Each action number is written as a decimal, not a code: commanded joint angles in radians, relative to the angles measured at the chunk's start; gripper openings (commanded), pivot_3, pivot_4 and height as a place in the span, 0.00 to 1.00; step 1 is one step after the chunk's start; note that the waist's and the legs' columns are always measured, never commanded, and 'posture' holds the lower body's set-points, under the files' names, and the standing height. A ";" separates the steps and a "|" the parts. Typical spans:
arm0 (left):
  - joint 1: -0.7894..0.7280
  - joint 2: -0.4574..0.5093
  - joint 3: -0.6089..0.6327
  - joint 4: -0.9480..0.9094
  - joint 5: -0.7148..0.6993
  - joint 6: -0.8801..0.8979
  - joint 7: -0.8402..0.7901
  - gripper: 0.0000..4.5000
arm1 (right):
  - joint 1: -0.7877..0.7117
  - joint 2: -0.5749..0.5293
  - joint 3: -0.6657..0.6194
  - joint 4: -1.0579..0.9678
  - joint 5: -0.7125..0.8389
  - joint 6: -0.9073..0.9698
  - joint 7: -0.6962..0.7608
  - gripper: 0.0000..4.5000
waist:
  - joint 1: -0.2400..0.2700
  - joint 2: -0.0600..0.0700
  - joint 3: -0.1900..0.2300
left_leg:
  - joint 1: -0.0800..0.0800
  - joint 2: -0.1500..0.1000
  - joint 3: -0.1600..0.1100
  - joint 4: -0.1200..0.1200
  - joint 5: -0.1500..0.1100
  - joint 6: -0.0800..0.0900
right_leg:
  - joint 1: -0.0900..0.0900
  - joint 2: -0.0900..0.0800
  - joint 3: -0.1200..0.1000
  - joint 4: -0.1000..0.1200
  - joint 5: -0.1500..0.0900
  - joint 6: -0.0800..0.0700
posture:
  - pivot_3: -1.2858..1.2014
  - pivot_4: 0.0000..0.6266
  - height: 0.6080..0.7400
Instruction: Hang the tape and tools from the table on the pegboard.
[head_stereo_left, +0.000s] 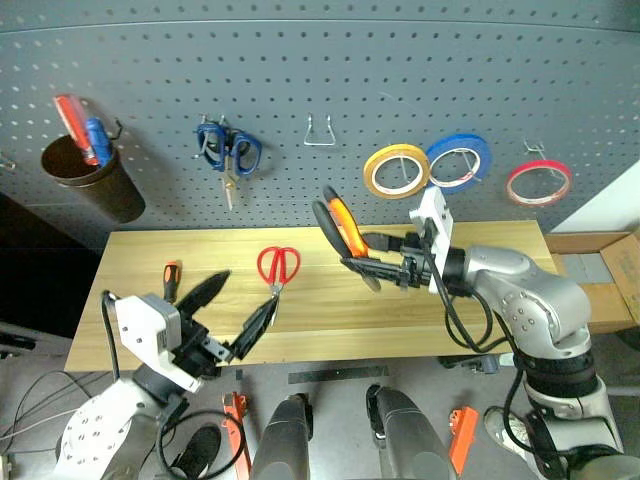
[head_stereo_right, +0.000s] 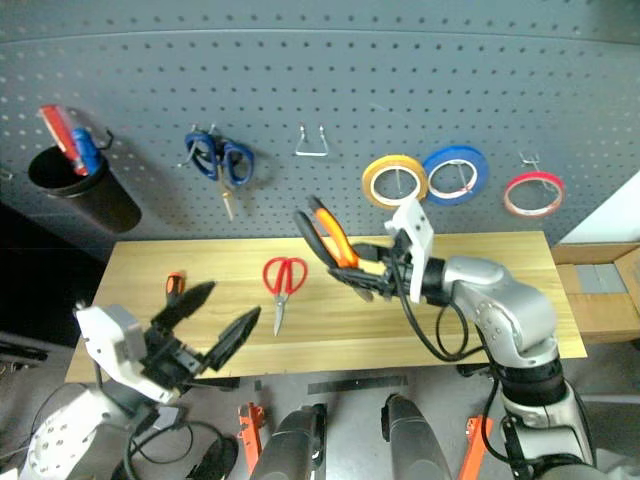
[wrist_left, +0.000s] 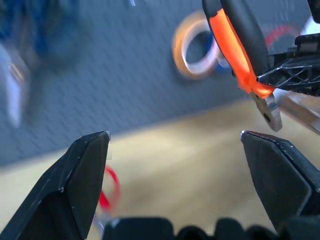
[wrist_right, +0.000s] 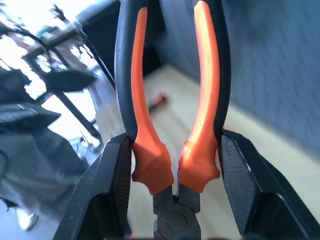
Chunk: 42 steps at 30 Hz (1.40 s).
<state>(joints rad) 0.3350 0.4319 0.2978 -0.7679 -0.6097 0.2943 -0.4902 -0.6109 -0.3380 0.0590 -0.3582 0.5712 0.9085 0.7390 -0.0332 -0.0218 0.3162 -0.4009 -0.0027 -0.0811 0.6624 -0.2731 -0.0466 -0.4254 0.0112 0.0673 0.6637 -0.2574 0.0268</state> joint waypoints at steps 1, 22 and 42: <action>-0.067 0.008 0.019 -0.006 0.005 -0.017 0.028 1.00 | -0.108 0.044 -0.006 0.009 0.015 -0.062 -0.018 0.45 | 0.005 0.000 0.000 | 0.000 0.000 0.000 0.000 0.000 0.000 | 0.000 0.000 0.000 0.000 0.002 -0.003 | 0.53 0.37 1.00; -0.279 -0.097 -0.141 0.190 0.192 -0.168 0.048 1.00 | -0.463 0.317 -0.003 0.644 -0.326 -0.793 -0.246 0.45 | 0.001 -0.016 -0.069 | -0.015 -0.003 0.004 0.003 0.004 -0.004 | -0.019 -0.006 -0.004 0.006 0.008 -0.007 | 0.51 0.26 1.00; -0.280 -0.101 -0.155 0.194 0.197 -0.155 0.056 1.00 | -0.581 0.421 -0.042 1.022 -0.419 -1.111 -0.401 0.45 | 0.000 -0.016 -0.069 | -0.012 -0.002 0.006 0.005 0.011 -0.003 | -0.021 -0.004 -0.006 0.019 0.014 -0.013 | 0.52 0.28 1.00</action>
<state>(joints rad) 0.0487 0.3288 0.1427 -0.5445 -0.4152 0.1465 -0.4384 -1.1412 0.0743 0.0379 0.6853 0.1537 -0.1470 0.3518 -0.0330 -0.0380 0.2472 -0.4125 -0.0047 -0.0750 0.6669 -0.2616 -0.0499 -0.4466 0.0073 0.0613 0.6824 -0.2434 0.0142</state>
